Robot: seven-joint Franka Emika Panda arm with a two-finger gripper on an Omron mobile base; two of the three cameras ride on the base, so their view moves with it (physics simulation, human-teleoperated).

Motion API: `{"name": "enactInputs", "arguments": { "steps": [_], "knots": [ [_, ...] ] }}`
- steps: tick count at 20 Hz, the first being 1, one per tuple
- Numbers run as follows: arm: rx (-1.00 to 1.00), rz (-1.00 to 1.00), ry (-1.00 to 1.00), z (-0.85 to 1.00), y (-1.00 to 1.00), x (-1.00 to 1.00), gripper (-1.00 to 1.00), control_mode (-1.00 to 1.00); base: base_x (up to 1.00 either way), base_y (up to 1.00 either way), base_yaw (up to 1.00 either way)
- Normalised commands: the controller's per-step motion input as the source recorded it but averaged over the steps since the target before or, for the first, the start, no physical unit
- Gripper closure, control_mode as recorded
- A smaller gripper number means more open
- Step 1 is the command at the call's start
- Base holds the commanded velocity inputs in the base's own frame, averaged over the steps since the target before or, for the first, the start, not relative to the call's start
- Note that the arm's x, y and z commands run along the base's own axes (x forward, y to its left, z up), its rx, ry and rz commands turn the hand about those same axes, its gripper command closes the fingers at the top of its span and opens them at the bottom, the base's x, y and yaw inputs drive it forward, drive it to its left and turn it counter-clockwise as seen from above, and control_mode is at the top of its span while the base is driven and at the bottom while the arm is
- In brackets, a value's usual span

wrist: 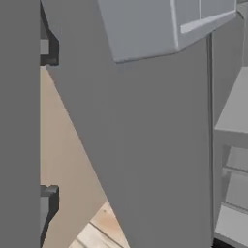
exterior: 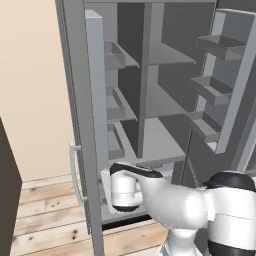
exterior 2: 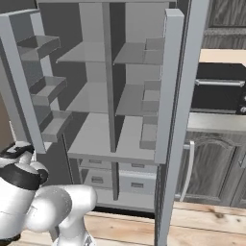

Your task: Place one of the steaks on the plate and the other in the bowl. Then place the bowl in the fridge.

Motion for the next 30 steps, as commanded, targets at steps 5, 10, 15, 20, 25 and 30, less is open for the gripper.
{"name": "enactInputs", "arguments": {
  "steps": [5,10,15,20,25,30],
  "knots": [
    [-0.09,-0.01,0.0,0.67,-0.37,-0.35,-1.0,-1.0,0.0,0.0,0.0],
    [-0.15,0.0,0.16,0.89,-0.65,-0.01,-1.0,-1.0,0.0,0.0,0.0],
    [-0.13,0.0,0.42,1.0,-0.21,0.0,-1.0,-1.0,0.0,0.0,0.0],
    [-0.14,-0.09,0.29,1.0,0.0,-0.21,-1.0,-1.0,0.0,0.0,0.0],
    [-0.02,-0.34,0.19,0.66,-0.16,-0.14,-1.0,-1.0,0.0,0.0,0.0],
    [0.0,-0.82,0.11,0.04,-0.13,-0.07,-1.0,-1.0,0.0,0.0,0.0]
  ]
}}
